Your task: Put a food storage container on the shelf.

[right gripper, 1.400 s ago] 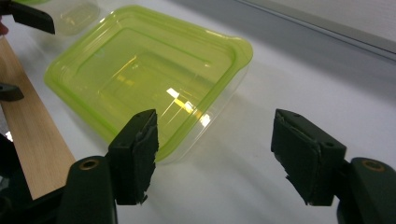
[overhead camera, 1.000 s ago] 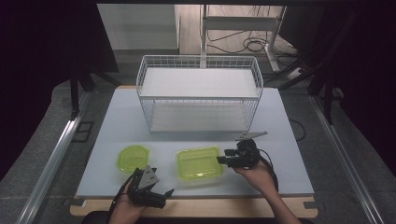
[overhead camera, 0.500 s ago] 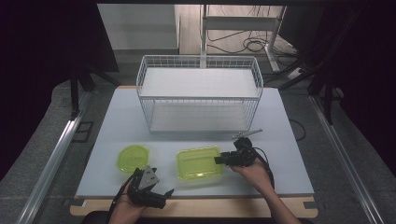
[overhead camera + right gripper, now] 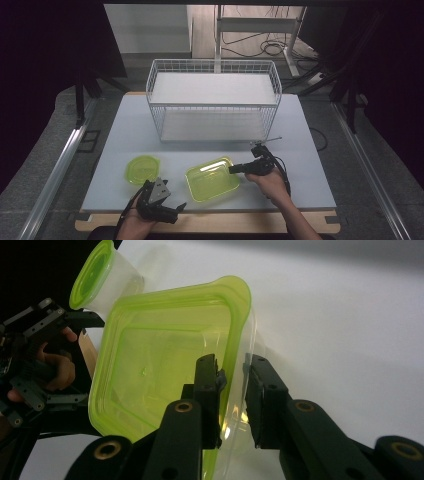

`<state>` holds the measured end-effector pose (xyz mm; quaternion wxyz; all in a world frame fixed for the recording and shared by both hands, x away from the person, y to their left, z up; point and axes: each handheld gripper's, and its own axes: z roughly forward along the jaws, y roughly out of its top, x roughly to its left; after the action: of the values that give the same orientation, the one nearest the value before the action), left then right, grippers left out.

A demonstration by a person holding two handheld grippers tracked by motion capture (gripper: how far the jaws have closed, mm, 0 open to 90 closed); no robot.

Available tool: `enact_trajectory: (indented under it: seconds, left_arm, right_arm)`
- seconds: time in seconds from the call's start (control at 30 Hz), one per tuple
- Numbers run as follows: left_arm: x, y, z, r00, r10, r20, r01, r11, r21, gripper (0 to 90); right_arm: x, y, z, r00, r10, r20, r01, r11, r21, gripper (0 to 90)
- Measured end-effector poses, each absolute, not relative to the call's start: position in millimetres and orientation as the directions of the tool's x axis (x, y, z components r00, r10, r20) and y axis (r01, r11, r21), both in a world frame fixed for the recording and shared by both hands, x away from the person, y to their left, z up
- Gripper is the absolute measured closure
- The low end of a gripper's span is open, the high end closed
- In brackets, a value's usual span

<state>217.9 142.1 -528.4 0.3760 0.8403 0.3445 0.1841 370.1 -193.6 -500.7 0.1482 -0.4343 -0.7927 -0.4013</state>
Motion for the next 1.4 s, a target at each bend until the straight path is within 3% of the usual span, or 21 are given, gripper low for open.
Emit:
enact_trajectory:
  seconds: [0.3, 0.7, 1.4]
  left_arm:
    - [217.4, 142.4, -527.5, 0.697, 0.715, 0.053, 0.434, -0.479, 0.763, 5.7]
    - [217.1, 141.9, -527.2, 0.698, 0.714, 0.052, 0.429, -0.476, 0.767, 5.7]
    - [217.0, 141.0, -527.8, 0.699, 0.713, 0.052, 0.428, -0.476, 0.769, 5.6]
  right_arm:
    - [368.4, -193.8, -496.4, -0.560, 0.539, 0.630, 0.822, 0.267, 0.503, 80.6]
    - [367.6, -205.4, -479.8, -0.581, 0.519, 0.627, 0.798, 0.211, 0.564, 80.7]
    - [374.5, -216.4, -422.1, -0.617, 0.466, 0.634, 0.749, 0.102, 0.654, 80.7]
